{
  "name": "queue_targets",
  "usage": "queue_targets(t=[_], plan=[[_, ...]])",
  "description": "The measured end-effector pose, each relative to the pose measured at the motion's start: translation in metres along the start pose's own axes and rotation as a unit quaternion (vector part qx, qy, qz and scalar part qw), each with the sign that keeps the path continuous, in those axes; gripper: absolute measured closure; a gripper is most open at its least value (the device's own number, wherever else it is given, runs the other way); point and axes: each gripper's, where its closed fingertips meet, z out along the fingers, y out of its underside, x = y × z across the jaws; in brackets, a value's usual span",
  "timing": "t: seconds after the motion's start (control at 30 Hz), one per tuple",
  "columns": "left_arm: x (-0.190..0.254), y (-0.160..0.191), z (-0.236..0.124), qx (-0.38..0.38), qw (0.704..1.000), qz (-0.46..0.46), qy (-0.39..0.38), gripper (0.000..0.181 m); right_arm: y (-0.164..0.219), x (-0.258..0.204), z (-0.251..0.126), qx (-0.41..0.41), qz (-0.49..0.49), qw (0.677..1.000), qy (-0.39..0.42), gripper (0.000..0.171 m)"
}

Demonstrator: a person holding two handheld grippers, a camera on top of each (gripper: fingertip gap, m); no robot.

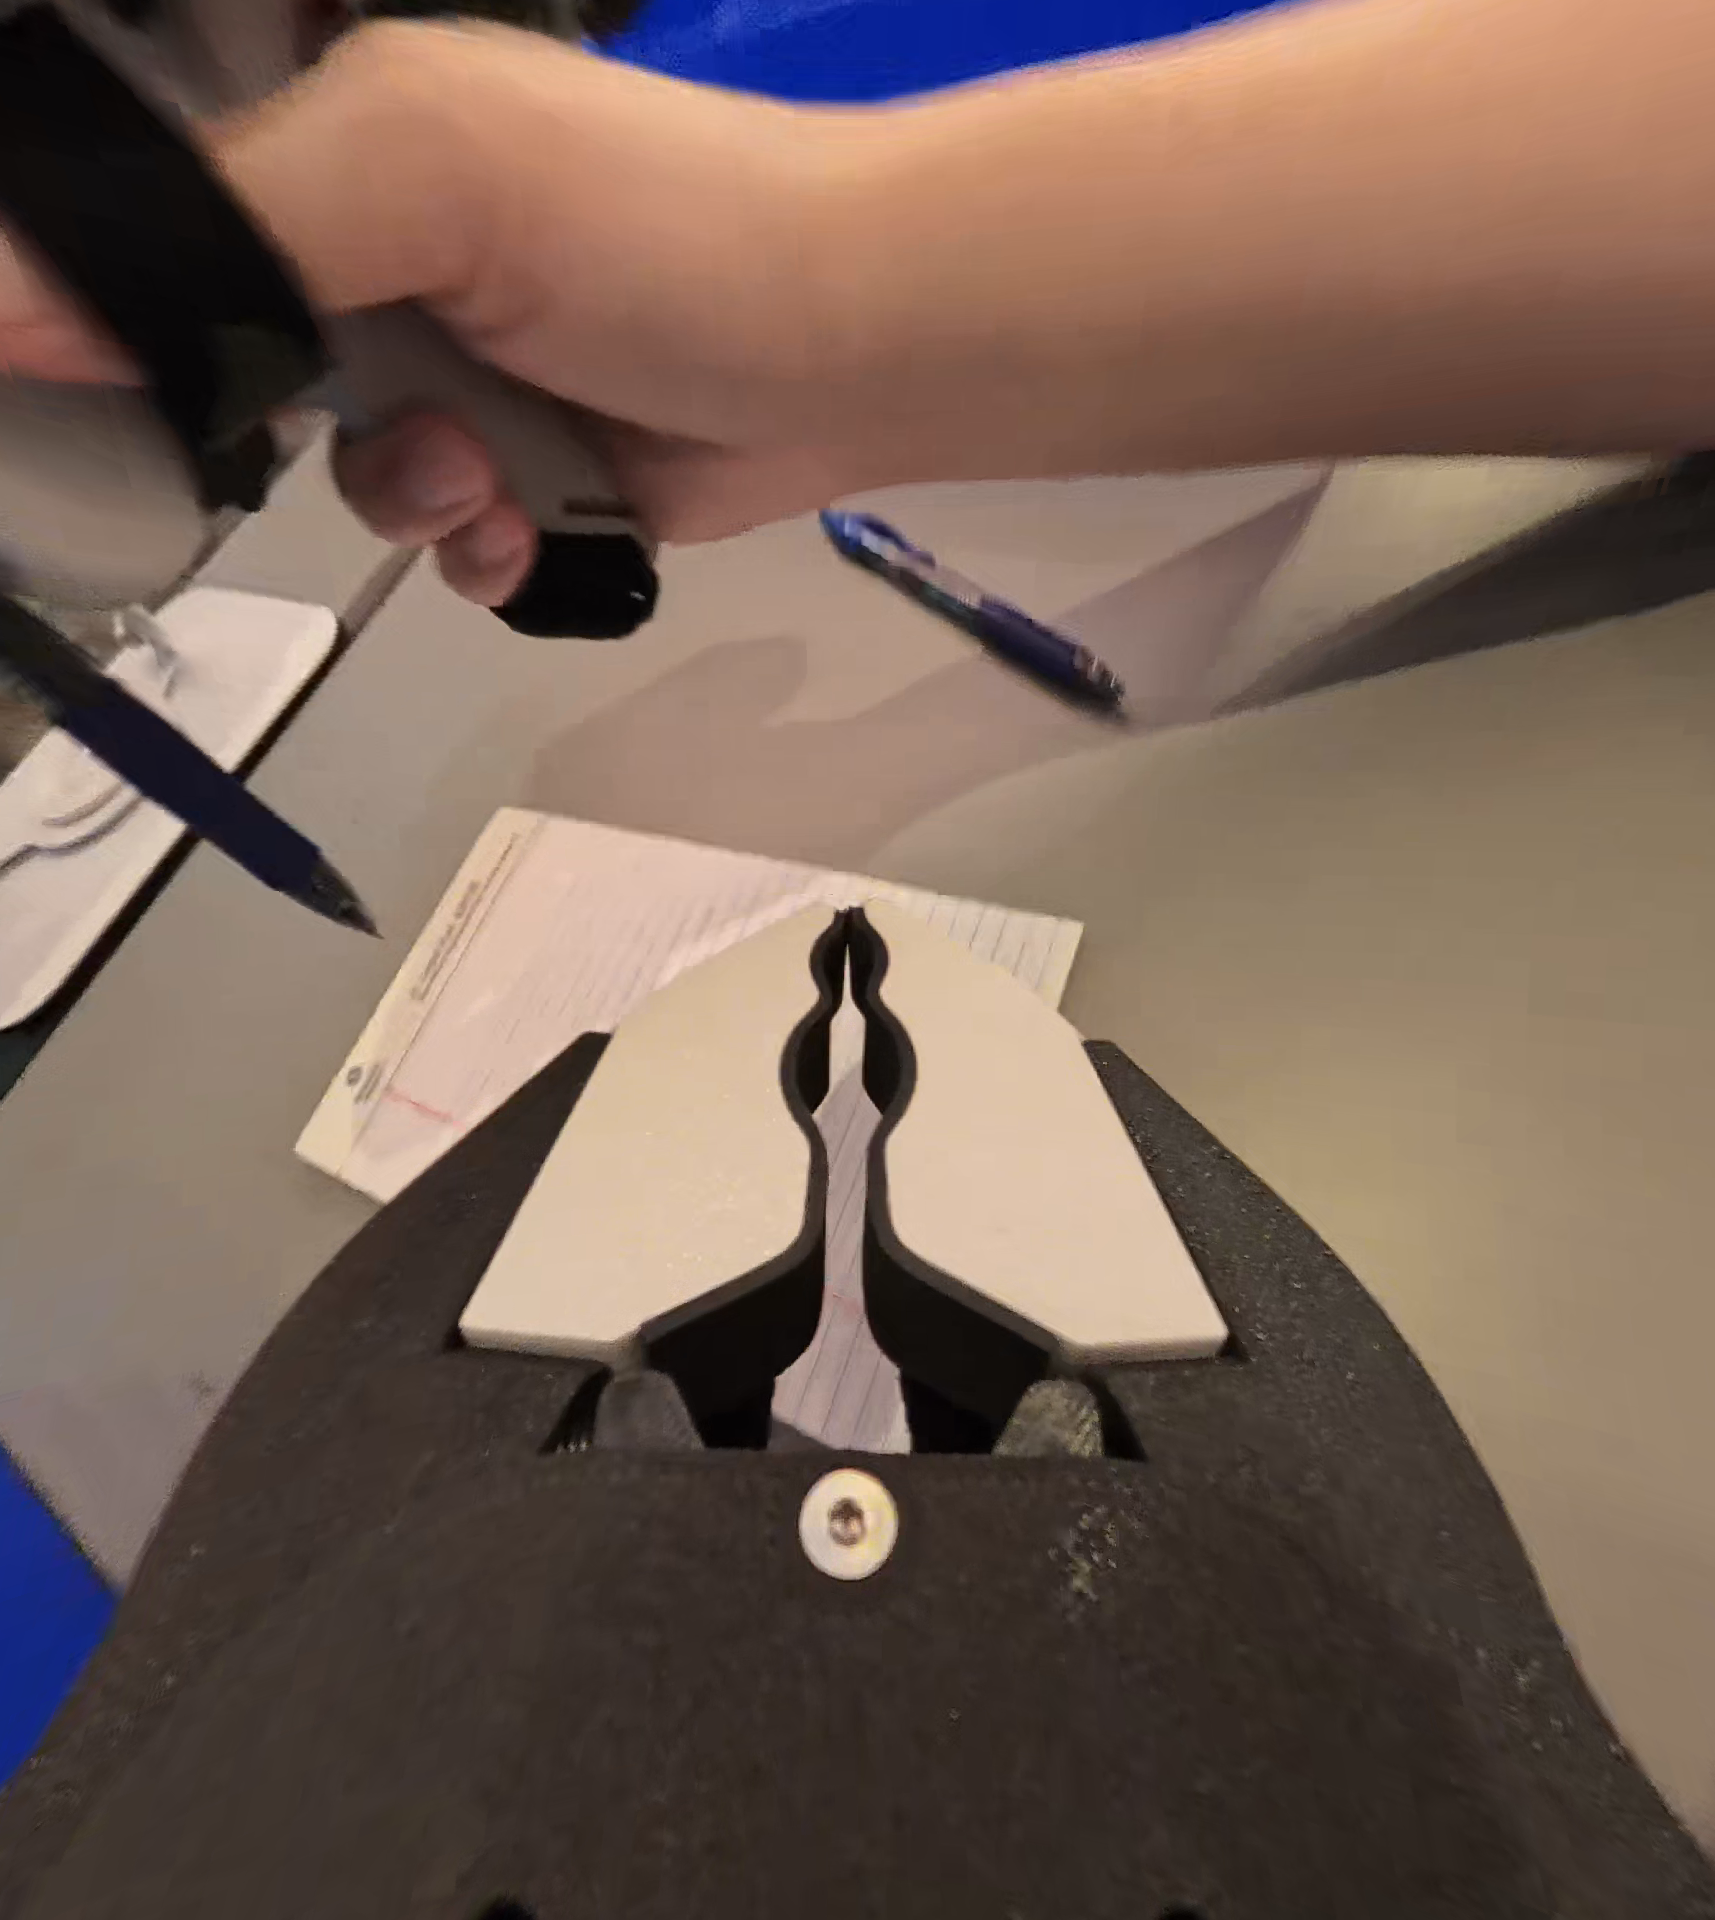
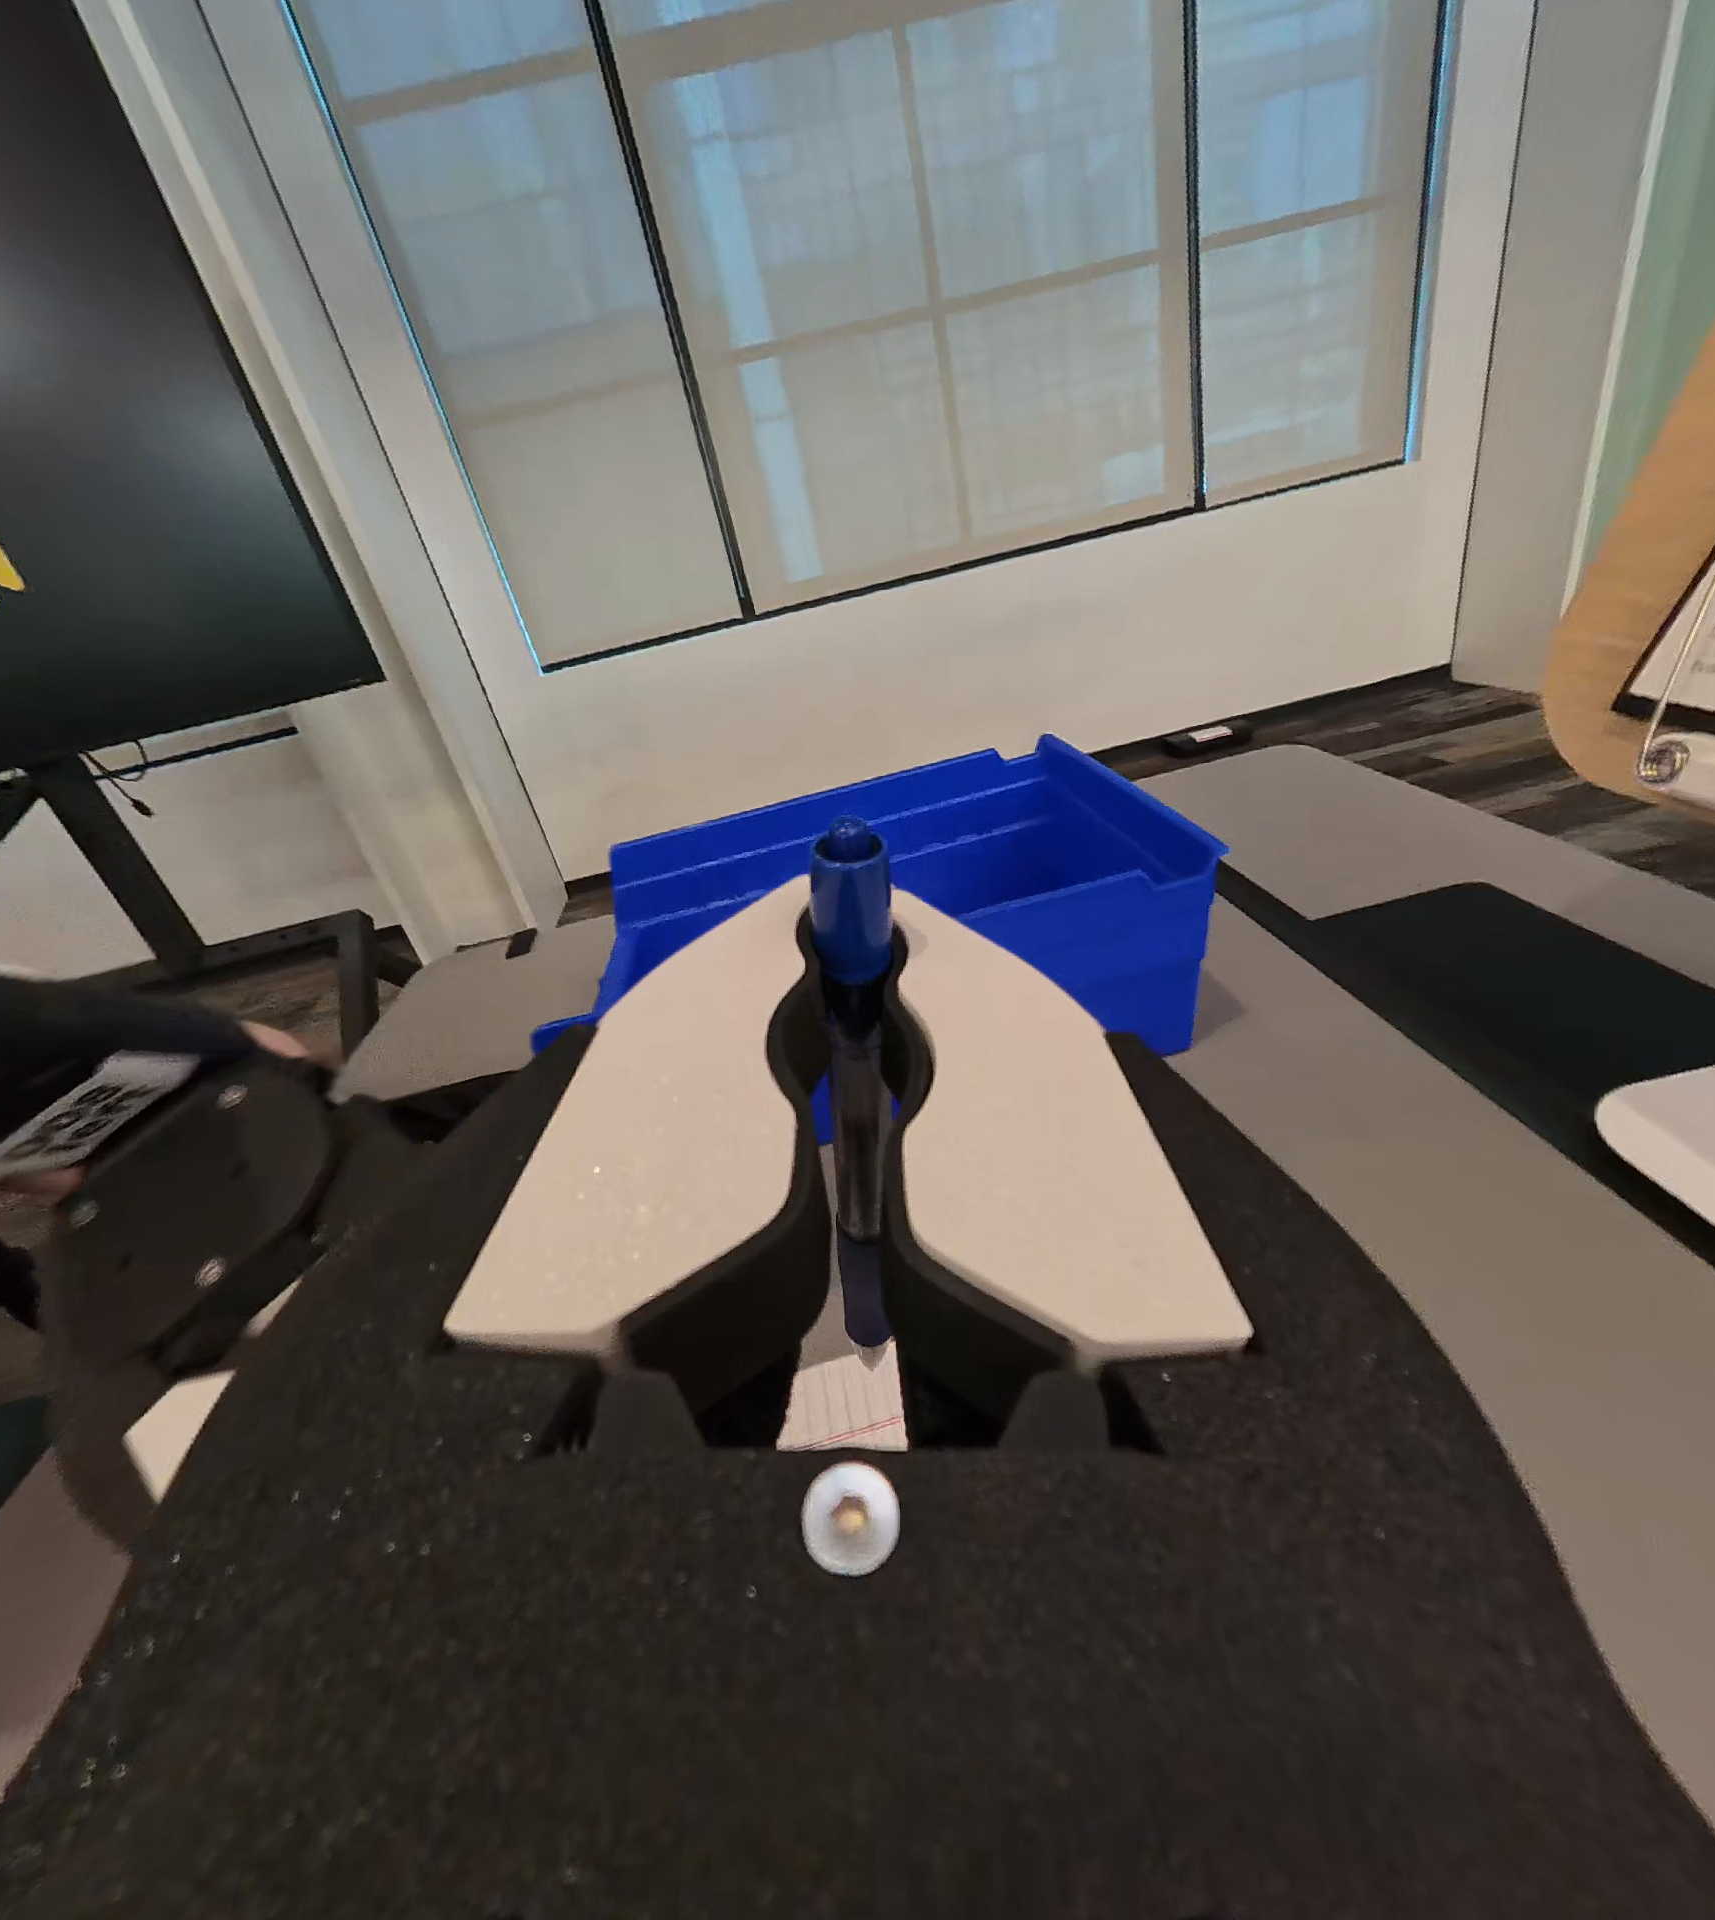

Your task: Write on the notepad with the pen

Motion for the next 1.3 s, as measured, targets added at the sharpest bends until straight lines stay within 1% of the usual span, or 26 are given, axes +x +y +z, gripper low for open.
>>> queue_targets(t=[0.1, 0.17, 0.27, 0.33, 0.43, 0.53, 0.6, 0.67, 0.7, 0.77, 0.9, 1.0, 1.2, 1.3], plan=[[0.001, 0.02, 0.0, -0.057, 0.996, 0.056, -0.029, 0.181, 0.014, 0.008, 0.013, -0.02, 0.004, 1.0, 0.004, 0.167], [0.002, 0.026, -0.002, -0.069, 0.995, 0.06, -0.029, 0.181, 0.022, 0.01, 0.019, -0.033, 0.004, 0.999, 0.003, 0.167], [0.002, 0.03, -0.003, -0.083, 0.996, 0.022, -0.008, 0.181, 0.03, 0.012, 0.026, -0.048, -0.006, 0.999, 0.002, 0.167], [-0.013, 0.032, -0.006, -0.083, 0.996, -0.022, -0.03, 0.181, 0.032, 0.01, 0.028, -0.052, -0.015, 0.999, 0.003, 0.167], [-0.039, 0.038, -0.014, -0.071, 0.989, -0.116, -0.054, 0.181, 0.029, 0.009, 0.026, -0.058, -0.043, 0.997, 0.011, 0.167], [-0.064, 0.04, -0.021, -0.043, 0.978, -0.192, -0.07, 0.181, 0.016, 0.011, 0.016, -0.054, -0.06, 0.996, 0.029, 0.167], [-0.082, 0.035, -0.024, -0.03, 0.974, -0.205, -0.095, 0.181, 0.006, 0.01, 0.005, -0.048, -0.056, 0.997, 0.035, 0.167], [-0.101, 0.04, -0.018, -0.061, 0.973, -0.185, -0.128, 0.181, 0.0, 0.008, -0.008, -0.048, -0.055, 0.996, 0.042, 0.167], [-0.102, 0.046, -0.013, -0.089, 0.971, -0.187, -0.122, 0.181, -0.001, 0.005, -0.014, -0.048, -0.054, 0.996, 0.044, 0.167], [-0.091, 0.05, -0.002, -0.119, 0.967, -0.206, -0.091, 0.181, -0.004, -0.004, -0.027, -0.048, -0.058, 0.996, 0.047, 0.167], [-0.086, 0.057, 0.015, -0.139, 0.971, -0.165, -0.102, 0.181, -0.012, -0.019, -0.048, -0.037, -0.071, 0.996, 0.05, 0.167], [-0.068, 0.075, 0.034, -0.184, 0.963, -0.192, -0.043, 0.181, -0.022, -0.023, -0.06, -0.021, -0.068, 0.996, 0.05, 0.167], [-0.053, 0.066, 0.044, -0.175, 0.967, -0.187, -0.02, 0.181, -0.051, -0.029, -0.08, 0.014, -0.068, 0.997, 0.045, 0.167], [-0.043, 0.059, 0.05, -0.18, 0.967, -0.177, -0.037, 0.181, -0.057, -0.029, -0.089, 0.016, -0.077, 0.996, 0.051, 0.167]])
